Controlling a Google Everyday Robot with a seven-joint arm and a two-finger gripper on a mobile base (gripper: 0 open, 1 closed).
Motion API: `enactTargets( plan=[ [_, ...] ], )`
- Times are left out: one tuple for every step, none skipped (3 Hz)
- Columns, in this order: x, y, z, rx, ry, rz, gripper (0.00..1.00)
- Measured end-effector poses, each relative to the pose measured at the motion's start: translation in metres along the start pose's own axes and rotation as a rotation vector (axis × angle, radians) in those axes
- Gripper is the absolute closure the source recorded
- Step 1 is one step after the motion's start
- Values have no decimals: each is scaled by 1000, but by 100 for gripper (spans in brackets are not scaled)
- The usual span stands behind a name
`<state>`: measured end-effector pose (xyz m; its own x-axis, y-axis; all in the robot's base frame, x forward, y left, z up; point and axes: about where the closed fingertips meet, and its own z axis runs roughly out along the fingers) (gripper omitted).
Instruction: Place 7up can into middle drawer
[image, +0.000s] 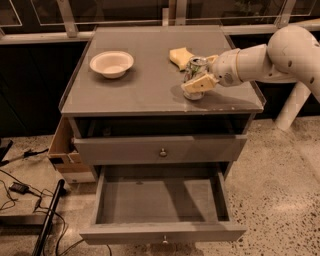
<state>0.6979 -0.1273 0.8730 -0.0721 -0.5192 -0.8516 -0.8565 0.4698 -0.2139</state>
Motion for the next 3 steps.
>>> enactTargets(
  plan=[
    [0, 0, 0, 0, 0, 0, 89],
    [0, 0, 0, 0, 0, 0, 100],
    [-1, 1, -2, -4, -4, -1, 100]
  ],
)
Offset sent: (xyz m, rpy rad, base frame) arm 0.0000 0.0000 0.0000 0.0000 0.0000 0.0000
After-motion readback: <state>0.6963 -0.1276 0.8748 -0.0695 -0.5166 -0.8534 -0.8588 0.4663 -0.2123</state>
